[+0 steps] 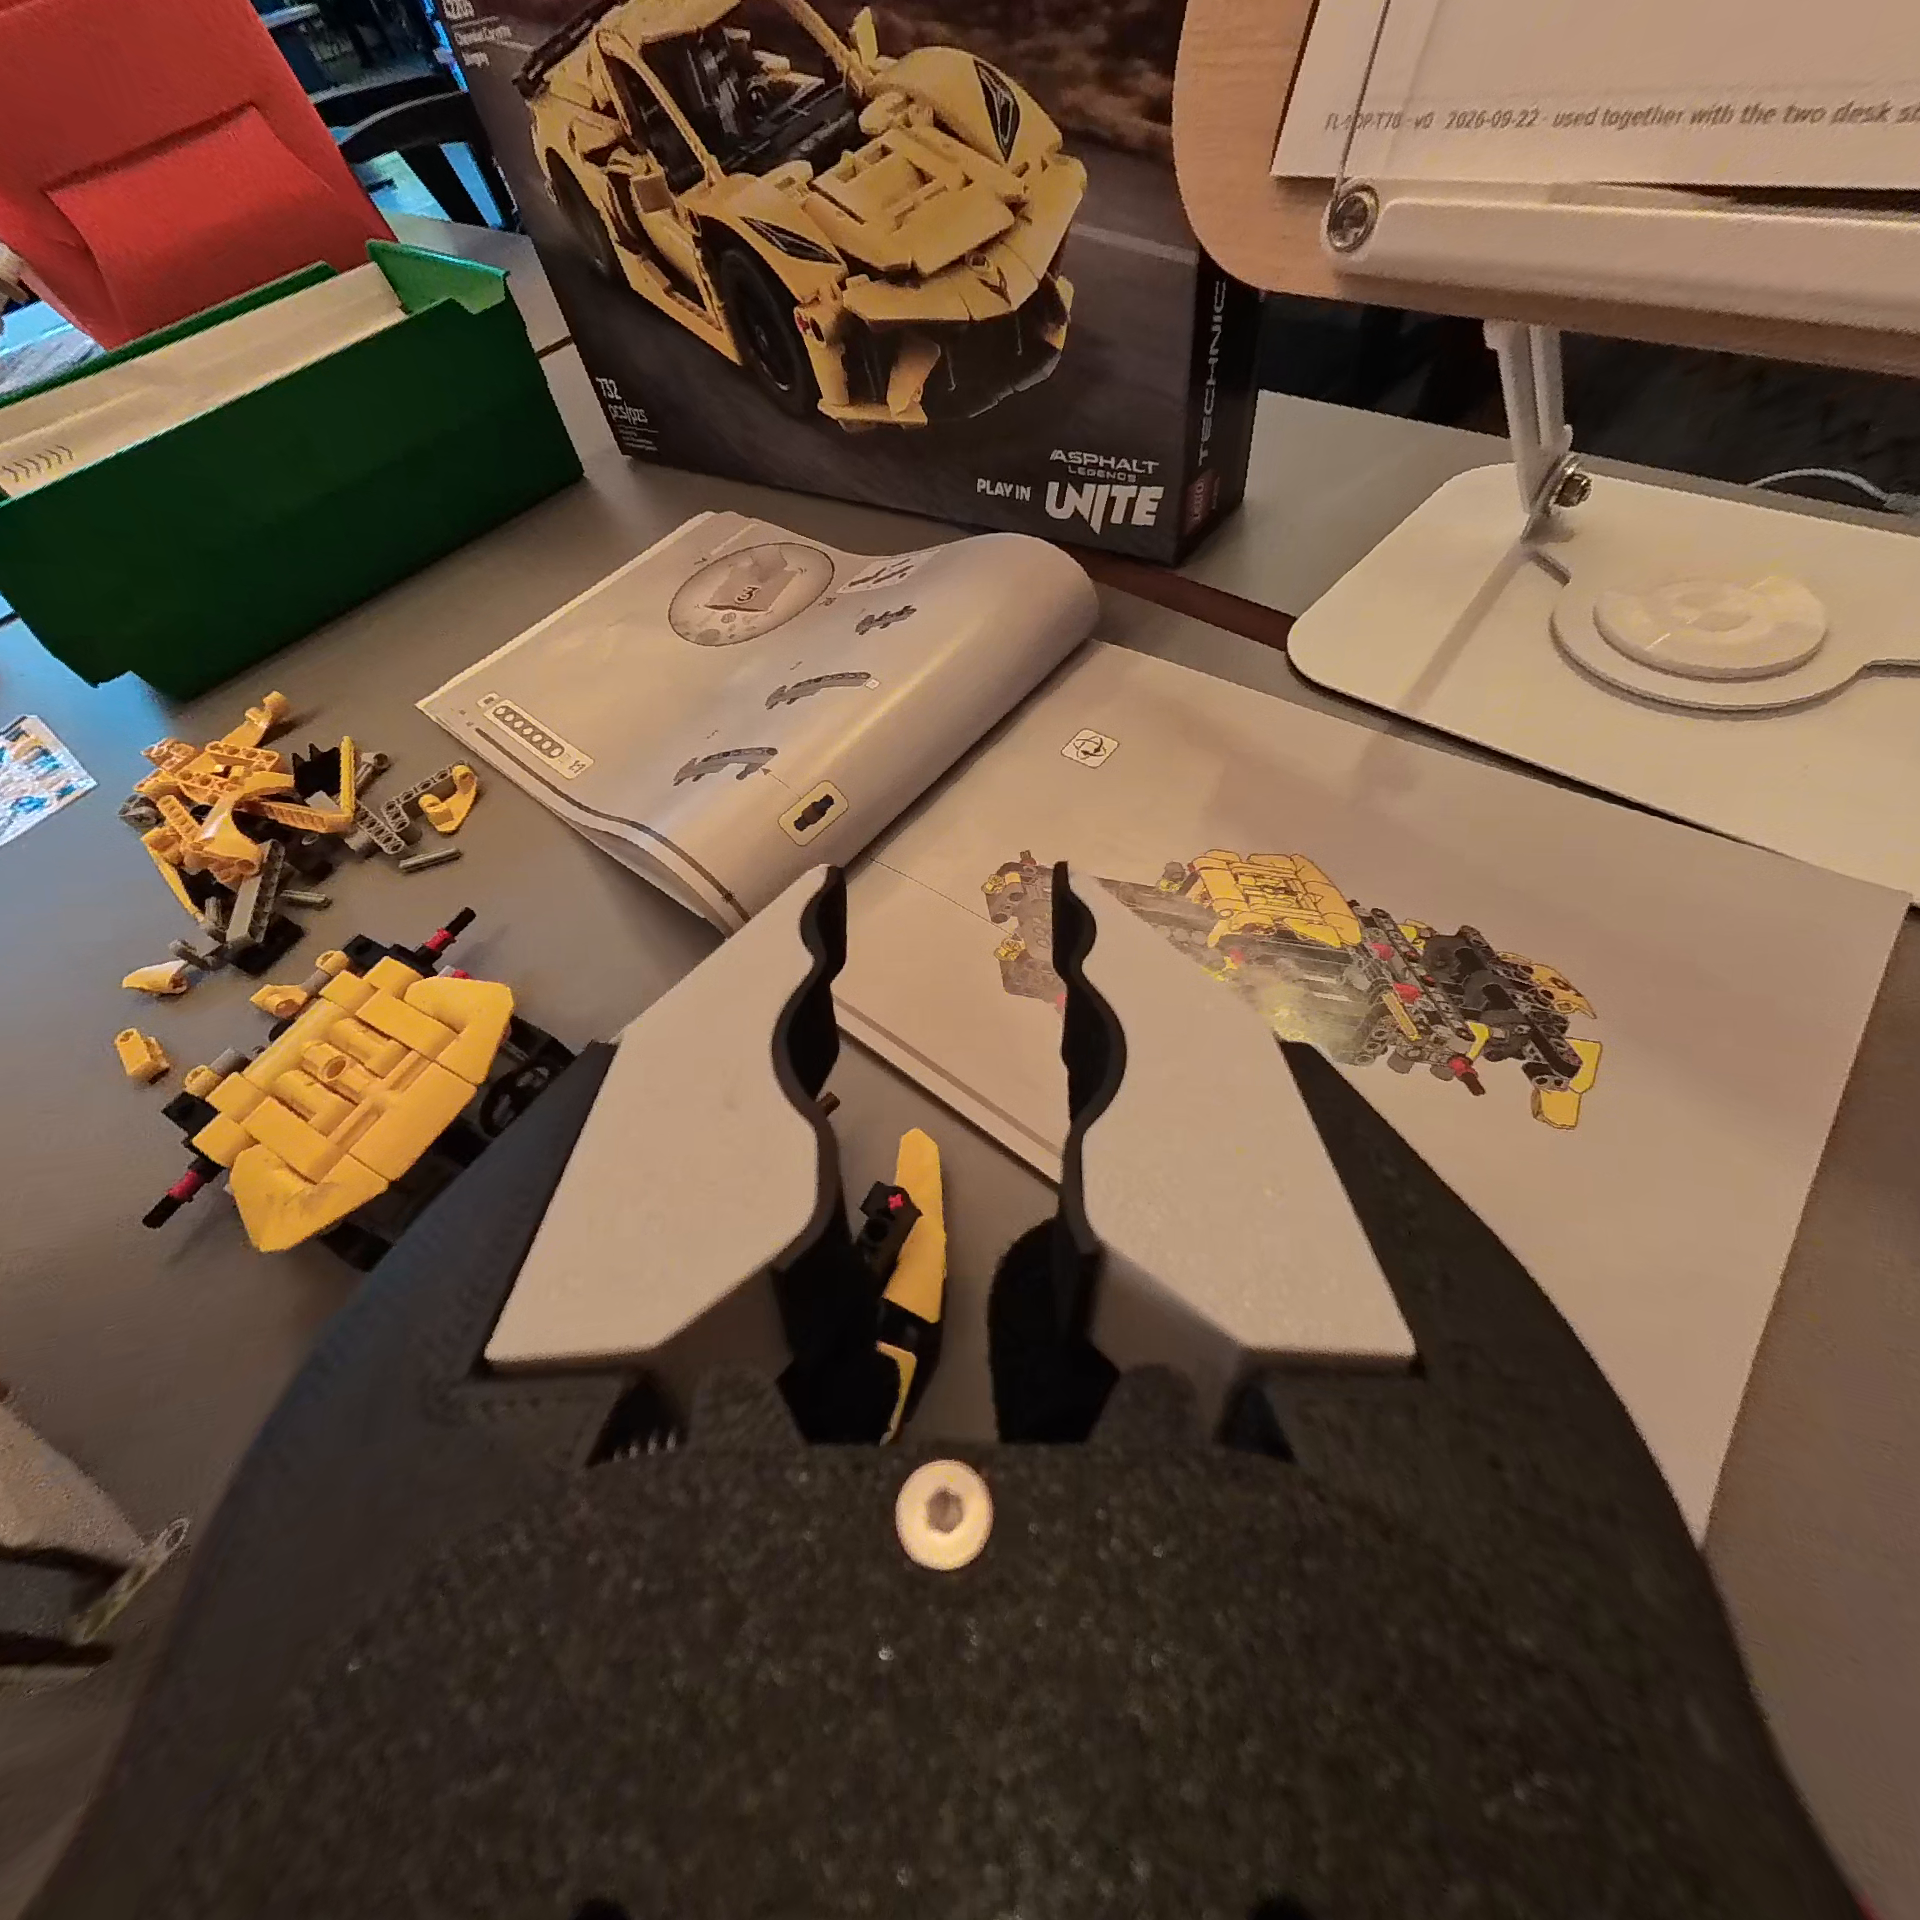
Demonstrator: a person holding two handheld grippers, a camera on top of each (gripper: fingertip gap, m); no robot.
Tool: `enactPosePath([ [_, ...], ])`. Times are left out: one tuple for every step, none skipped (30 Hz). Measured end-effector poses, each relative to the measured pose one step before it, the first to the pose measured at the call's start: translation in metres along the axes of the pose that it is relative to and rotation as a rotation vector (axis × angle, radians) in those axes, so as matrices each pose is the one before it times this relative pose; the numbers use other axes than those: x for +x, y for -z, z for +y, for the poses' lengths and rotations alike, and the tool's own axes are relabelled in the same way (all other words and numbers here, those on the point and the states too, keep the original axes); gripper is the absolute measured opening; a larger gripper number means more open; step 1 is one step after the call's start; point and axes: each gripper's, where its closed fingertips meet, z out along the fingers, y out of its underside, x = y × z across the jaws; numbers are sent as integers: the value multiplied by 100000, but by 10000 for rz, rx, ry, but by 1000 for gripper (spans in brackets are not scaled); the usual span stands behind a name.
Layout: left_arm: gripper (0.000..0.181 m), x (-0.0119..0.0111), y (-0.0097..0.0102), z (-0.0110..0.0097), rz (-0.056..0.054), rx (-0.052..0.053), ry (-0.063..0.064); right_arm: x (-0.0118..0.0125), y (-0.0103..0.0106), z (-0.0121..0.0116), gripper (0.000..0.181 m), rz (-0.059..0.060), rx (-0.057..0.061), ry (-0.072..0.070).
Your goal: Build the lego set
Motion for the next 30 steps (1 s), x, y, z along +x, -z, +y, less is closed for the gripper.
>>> enactPosePath([
  [10,-138,-184,-153,-92,-40,16,-37,-24,10,38,-15,-7,-11],
  [10,97,-112,-229,49,36,71,2,-15,25,38,1,-8,2],
  [10,177,-111,-193,91,47,82,12,-7,11,38,12,-1,4],
  [10,84,-153,-27,-4,-28,0,2,5,2,38,-2,-1,-5],
  [10,-22,-185,41,-108,-33,-67,10,-10,2,38,-7,0,-12],
  [10,-26,-165,37,-91,-1,-41,19,-7,-11,38,8,5,-7],
  [10,135,-153,56,31,4,2,31,-1,-2,38,18,2,8],
  [10,218,-123,83,113,-6,40,18,-3,-9,38,18,9,8],
  [10,53,-97,92,47,-4,66,-2,-17,15,38,-12,-4,-9],
  [10,-94,-70,113,-40,-13,36,-3,-20,52,38,-11,-20,-22],
  [10,-134,-61,144,-66,-33,-13,-9,-40,42,38,-11,-16,-12],
  [10,-125,-79,184,-56,-51,-44,-9,-26,39,38,-4,-14,1],
  [10,-92,-93,218,-19,-58,-62,-25,-33,34,38,-10,-11,2],
  [10,-74,-111,212,17,-49,-47,-54,-33,11,38,-19,-8,-3],
  [11,-42,-93,159,39,-1,-6,-59,-26,13,38,-20,-7,-2],
  [11,26,-86,144,76,19,10,-40,-31,7,38,-7,-12,9],
  [13,76,-76,153,92,9,3,-35,-29,42,38,-3,-21,20],
  [18,78,10,66,83,57,1,-33,-22,62,38,-7,-29,16],
  [29,43,196,-17,60,110,7,-4,-14,35,39,1,-16,8],
  [31,63,485,-60,102,154,6,8,-2,4,38,10,-3,4],
  [34,120,900,-149,189,234,-8,18,17,13,38,8,-6,2],
  [35,194,1371,-279,330,364,-41,27,26,-3,38,4,-1,1],
  [35,104,1819,-494,418,516,-83,48,40,-31,38,8,16,-6],
  [35,-406,2147,-525,258,516,-33,27,52,-36,38,1,17,-13],
  [35,-1003,2278,-395,91,328,-25,37,63,-57,38,4,19,-14],
  [35,-1584,2270,-179,-80,94,-168,21,69,-75,38,5,31,-10],
  [34,-2504,2090,152,-463,-104,-302,10,59,-79,38,-4,40,-12],
  [34,-3514,1674,545,-890,-293,-317,2,31,-57,38,-10,28,-21],
  [34,-3762,994,910,-914,-478,-338,-11,13,-17,38,-16,6,-18],
  [34,-2870,308,1072,-442,-501,-454,10,1,10,38,1,-1,-3],
])
